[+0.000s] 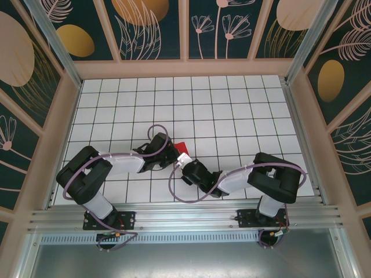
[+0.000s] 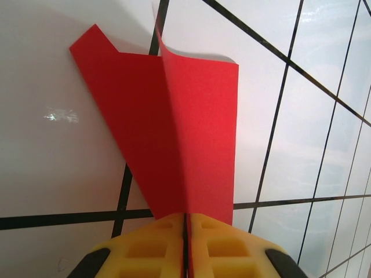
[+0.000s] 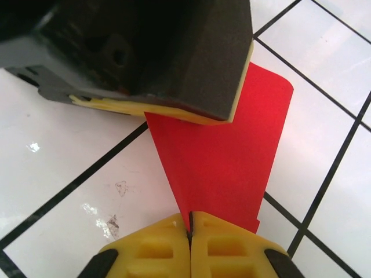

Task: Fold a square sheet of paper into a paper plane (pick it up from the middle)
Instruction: Fold the wing for the fifth time at the center of the table.

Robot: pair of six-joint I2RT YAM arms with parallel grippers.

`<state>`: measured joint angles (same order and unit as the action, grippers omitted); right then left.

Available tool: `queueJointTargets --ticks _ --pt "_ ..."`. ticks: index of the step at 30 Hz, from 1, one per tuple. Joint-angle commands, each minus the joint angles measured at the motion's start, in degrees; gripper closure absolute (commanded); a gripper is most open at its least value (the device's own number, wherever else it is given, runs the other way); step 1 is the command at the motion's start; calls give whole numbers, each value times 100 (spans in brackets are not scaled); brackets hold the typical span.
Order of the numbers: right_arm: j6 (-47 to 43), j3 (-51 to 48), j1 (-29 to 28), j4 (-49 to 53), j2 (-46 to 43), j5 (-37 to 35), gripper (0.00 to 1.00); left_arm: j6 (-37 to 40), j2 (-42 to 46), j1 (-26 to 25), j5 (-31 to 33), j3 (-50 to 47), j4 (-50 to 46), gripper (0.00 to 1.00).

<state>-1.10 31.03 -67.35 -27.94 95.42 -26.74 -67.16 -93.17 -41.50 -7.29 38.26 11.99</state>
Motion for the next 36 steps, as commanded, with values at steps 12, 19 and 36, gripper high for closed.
queueJointTargets --ticks 12,19,36 --pt "1902 -660 801 -910 -658 1642 100 190 1211 46 834 107 -751 37" --pt "2767 -1153 1381 -1614 -975 2561 100 204 1828 45 951 -348 -390 36" --pt "3881 -1399 1846 -1993 -544 3491 100 299 932 44 -608 -530 1199 57"
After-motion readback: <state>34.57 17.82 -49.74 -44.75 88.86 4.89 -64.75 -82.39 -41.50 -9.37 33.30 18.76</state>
